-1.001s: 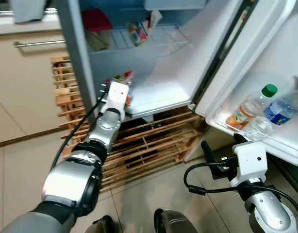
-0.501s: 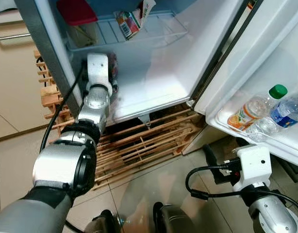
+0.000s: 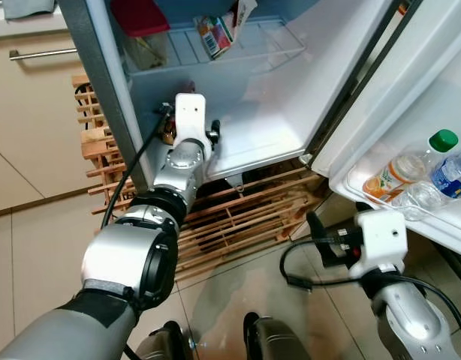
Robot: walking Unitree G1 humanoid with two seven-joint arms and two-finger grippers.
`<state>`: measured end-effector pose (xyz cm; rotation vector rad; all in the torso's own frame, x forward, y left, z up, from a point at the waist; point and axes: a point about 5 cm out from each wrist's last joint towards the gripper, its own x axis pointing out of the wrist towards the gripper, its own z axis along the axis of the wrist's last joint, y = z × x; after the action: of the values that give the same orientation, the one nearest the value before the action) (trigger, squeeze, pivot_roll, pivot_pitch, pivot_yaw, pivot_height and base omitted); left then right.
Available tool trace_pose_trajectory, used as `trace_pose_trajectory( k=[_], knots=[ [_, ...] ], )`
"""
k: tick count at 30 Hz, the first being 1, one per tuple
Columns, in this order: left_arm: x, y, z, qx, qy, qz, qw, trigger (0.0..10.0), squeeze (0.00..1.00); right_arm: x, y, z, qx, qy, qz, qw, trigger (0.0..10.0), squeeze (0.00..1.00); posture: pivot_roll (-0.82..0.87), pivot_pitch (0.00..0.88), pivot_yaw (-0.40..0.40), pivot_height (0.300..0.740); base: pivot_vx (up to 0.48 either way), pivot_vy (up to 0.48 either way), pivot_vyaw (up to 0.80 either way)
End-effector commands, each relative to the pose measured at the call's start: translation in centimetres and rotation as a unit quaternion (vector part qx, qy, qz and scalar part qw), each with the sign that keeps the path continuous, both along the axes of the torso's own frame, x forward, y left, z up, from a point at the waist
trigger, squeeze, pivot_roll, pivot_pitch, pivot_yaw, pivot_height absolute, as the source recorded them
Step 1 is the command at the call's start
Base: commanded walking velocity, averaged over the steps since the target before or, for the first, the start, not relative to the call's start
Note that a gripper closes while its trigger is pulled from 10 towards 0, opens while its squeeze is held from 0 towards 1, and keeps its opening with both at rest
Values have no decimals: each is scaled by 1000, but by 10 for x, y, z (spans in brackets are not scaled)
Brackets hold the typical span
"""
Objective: Restocking fridge
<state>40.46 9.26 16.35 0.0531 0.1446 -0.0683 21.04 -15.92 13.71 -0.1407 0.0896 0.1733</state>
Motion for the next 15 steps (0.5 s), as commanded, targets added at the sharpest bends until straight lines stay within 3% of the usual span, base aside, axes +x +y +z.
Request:
trace_pose_trajectory(
  k=[1,3,10,11,13,15],
  knots=[
    [1,-4,8,4,-20,-14,1000,10000,1000,3,-2,-4,1,5,0,1000,10000,0,-297,106,-54,740,0,0,0],
    [1,-12,21,-48,-65,-33,996,10000,1000,15,-3,-3,3,-7,-1,1000,10000,0,-251,64,-58,740,0,0,0],
    [-14,-34,24,-41,-135,-117,983,10000,1000,33,6,-6,16,-20,8,1000,10000,0,-203,6,-44,740,0,0,0],
    [-32,-41,11,-40,-139,-162,976,10000,0,41,3,-8,32,-24,-11,999,10000,0,-178,0,-17,740,0,0,0],
    [-41,-43,7,-39,-140,-178,973,10000,0,44,1,-9,39,-24,-21,999,10000,0,-178,0,-17,740,0,0,0],
    [-58,-45,0,-49,-146,-218,964,10000,0,51,-4,-13,44,-26,-40,998,10000,0,-159,0,9,740,0,0,0]
  ],
)
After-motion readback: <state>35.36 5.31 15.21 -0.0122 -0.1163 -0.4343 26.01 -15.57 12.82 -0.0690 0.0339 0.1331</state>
